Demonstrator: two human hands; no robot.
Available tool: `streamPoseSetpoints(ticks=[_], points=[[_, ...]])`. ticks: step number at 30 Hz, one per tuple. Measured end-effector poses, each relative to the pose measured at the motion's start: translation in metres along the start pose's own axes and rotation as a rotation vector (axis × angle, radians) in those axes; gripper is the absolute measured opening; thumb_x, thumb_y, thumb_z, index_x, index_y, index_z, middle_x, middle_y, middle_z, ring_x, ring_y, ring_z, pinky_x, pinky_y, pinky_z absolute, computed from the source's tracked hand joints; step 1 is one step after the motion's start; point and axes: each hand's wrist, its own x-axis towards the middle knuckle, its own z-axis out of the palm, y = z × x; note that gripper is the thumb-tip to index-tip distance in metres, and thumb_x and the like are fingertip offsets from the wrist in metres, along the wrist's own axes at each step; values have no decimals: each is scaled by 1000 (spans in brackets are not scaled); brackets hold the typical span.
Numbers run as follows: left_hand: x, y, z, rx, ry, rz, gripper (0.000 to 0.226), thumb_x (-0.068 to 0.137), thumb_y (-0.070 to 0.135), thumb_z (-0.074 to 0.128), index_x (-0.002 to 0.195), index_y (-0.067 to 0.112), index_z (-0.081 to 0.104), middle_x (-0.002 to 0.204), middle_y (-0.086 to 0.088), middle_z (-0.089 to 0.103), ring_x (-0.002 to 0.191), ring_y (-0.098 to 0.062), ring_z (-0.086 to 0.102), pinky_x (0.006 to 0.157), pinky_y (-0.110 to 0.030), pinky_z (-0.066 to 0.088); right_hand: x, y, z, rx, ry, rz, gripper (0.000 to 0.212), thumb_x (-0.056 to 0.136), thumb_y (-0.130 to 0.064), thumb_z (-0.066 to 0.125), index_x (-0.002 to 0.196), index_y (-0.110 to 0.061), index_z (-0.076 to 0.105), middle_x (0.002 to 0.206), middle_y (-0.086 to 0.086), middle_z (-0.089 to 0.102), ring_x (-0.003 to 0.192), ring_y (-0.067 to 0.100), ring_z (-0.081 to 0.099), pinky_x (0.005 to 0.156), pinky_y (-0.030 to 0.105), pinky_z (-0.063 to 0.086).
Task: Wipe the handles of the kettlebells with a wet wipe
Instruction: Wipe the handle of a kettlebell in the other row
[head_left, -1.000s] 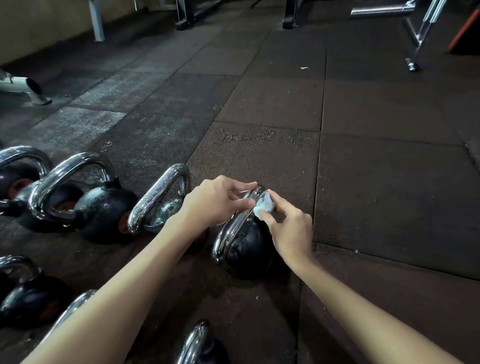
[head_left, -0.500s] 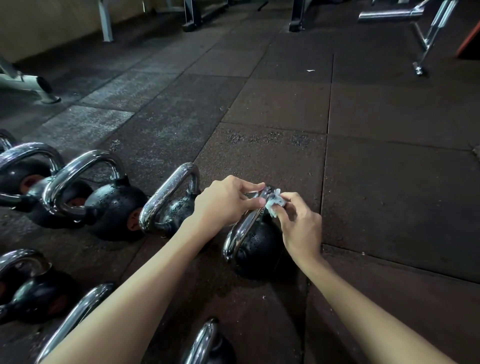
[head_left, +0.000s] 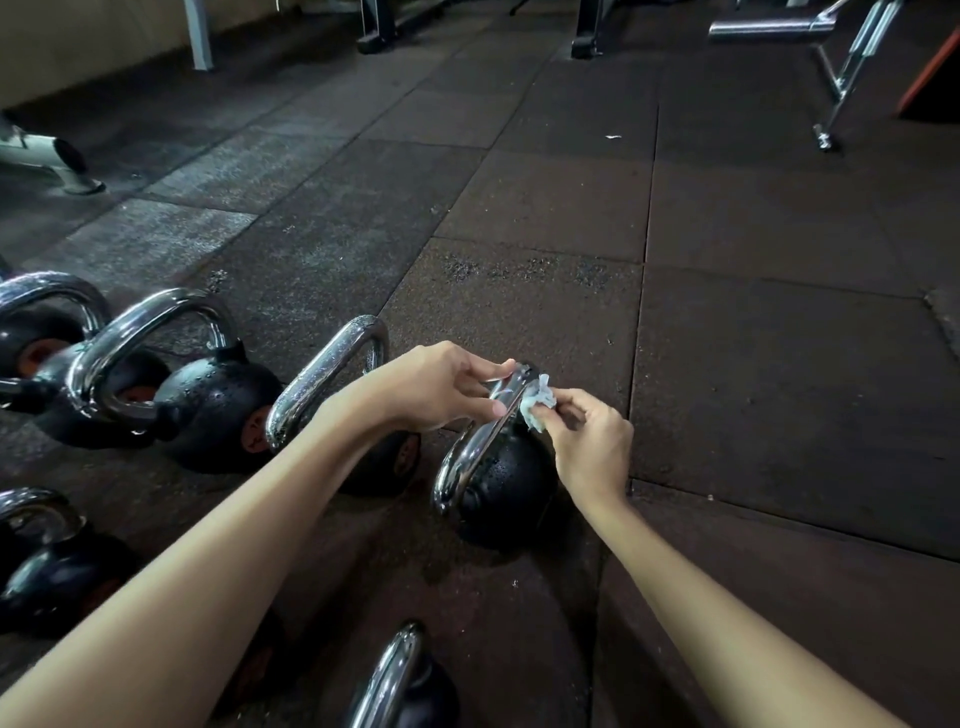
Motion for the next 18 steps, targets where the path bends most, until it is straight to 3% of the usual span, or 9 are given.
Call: streamPoseSetpoints(ticks=[4, 9, 12, 14, 16, 18], points=[[5, -1, -7, 21, -43, 23, 61, 84, 45, 82, 140, 49, 56, 98, 21, 73, 99, 12, 61, 83, 1, 39, 2, -11, -8, 51, 9, -79, 20, 82, -30, 84, 102, -27, 80, 90, -17, 79, 82, 1, 74, 79, 41, 61], [6, -7, -5, -23, -32, 43, 60, 81, 47, 83, 137, 50, 59, 115, 17, 76, 113, 7, 64, 106, -19, 47, 0, -19, -17, 41, -23, -205, 22, 84, -26, 84, 106, -24, 81, 100, -17, 79, 92, 0, 74, 83, 41, 61], [6, -7, -3, -16, -6, 49, 60, 80, 48, 83, 135, 52, 59, 113, 17, 76, 111, 6, 65, 110, -25, 47, 11, -25, -23, 7, -28, -201, 20, 84, -26, 84, 104, -26, 82, 98, -18, 79, 90, -3, 73, 83, 37, 60], [8, -10, -2, -30, -4, 57, 59, 80, 49, 83, 134, 53, 60, 110, 19, 77, 110, 7, 65, 111, -27, 47, 5, -30, -26, 10, -37, -221, 20, 84, -24, 85, 104, -25, 83, 94, -20, 78, 85, -9, 71, 79, 27, 58], [9, -14, 0, -32, 2, 67, 59, 80, 51, 82, 134, 53, 60, 109, 19, 77, 111, 7, 64, 111, -26, 46, -15, -32, -27, 30, -74, -262, 22, 83, -19, 85, 104, -22, 83, 88, -20, 77, 72, -16, 64, 67, 9, 48], [10, -17, 2, -67, 10, 73, 58, 80, 49, 82, 135, 51, 60, 109, 17, 77, 111, 5, 65, 110, -25, 46, -32, -32, -26, 66, -128, -271, 23, 82, -19, 85, 105, -22, 83, 91, -17, 79, 71, -14, 65, 67, 8, 47]])
